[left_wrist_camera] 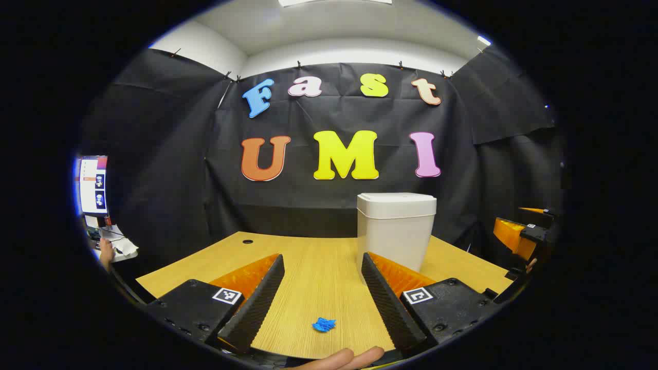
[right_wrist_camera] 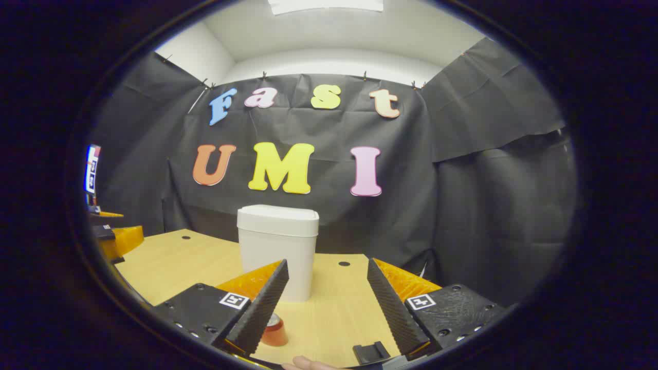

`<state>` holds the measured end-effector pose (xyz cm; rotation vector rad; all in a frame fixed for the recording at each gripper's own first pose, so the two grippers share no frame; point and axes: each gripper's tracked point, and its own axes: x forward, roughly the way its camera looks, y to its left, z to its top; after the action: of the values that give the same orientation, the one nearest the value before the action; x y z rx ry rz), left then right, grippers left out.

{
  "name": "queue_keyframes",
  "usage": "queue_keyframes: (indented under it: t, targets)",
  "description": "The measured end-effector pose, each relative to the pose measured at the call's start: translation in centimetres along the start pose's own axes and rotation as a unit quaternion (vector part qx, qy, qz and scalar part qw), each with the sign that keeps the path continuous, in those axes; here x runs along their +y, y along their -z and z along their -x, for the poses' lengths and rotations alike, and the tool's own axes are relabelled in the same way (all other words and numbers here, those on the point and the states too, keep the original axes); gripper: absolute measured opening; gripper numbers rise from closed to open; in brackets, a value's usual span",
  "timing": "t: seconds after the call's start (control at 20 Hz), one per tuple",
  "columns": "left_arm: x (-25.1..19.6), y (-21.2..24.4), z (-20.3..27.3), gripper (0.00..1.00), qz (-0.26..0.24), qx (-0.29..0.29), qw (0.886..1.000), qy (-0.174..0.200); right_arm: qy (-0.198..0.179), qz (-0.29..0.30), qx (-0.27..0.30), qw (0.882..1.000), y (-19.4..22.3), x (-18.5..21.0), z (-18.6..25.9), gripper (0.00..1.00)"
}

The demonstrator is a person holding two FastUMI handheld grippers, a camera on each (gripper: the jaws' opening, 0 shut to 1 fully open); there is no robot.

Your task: Press the lid of the desktop garbage bin to open it, pick up the crumpled paper on the desktop and throw it into the bin, then pick up the pop can on the desktop and drop it into the bin, and finally close the garbage bin lid.

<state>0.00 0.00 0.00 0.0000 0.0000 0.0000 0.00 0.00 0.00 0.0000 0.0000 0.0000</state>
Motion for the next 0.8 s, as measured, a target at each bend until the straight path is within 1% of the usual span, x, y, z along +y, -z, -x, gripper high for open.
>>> queue_keyframes:
  t: [0.1,0.15,0.2,0.25,0.3,0.45,0.55,0.6,0.75,0.8]
  targets:
    - [-0.4,-0.1,0.1,0.98,-0.015,-0.003,1.0,0.001,-0.006,-0.001,0.007,1.0,0.3,0.0,0.1,0.93]
    - [-0.5,0.5,-0.1,0.97,-0.018,0.004,1.0,0.0,-0.015,-0.004,0.004,1.0,0.0,0.3,0.3,0.95]
    - [-0.5,0.8,-0.2,0.97,-0.02,0.011,1.0,0.0,-0.021,-0.007,0.003,1.0,-0.1,0.3,0.3,0.95]
    - [-0.5,1.1,-0.1,0.97,-0.021,0.015,1.0,-0.001,-0.019,-0.011,0.002,1.0,-0.2,0.0,0.4,0.95]
    - [-0.6,1.1,0.0,0.98,-0.023,0.016,1.0,0.001,-0.016,-0.015,-0.001,1.0,-0.4,-0.4,0.4,0.98]
    - [-0.8,2.0,0.0,0.98,-0.03,0.028,0.999,0.003,-0.029,-0.026,-0.001,0.999,-0.6,-0.3,0.6,0.95]
    - [-0.8,2.5,0.2,0.98,-0.035,0.034,0.999,0.004,-0.038,-0.036,0.002,0.999,-0.5,-0.2,0.7,0.95]
    - [-0.7,2.4,0.2,0.98,-0.036,0.034,0.999,0.005,-0.039,-0.037,0.003,0.999,-0.5,-0.1,0.6,0.98]
    - [0.0,1.6,0.6,0.98,-0.036,0.021,0.999,-0.001,-0.042,-0.028,0.001,0.999,-0.7,0.2,0.9,0.93]
    - [0.2,1.3,0.6,0.98,-0.036,0.017,0.999,-0.005,-0.044,-0.025,0.0,0.999,-0.5,0.4,1.0,0.95]
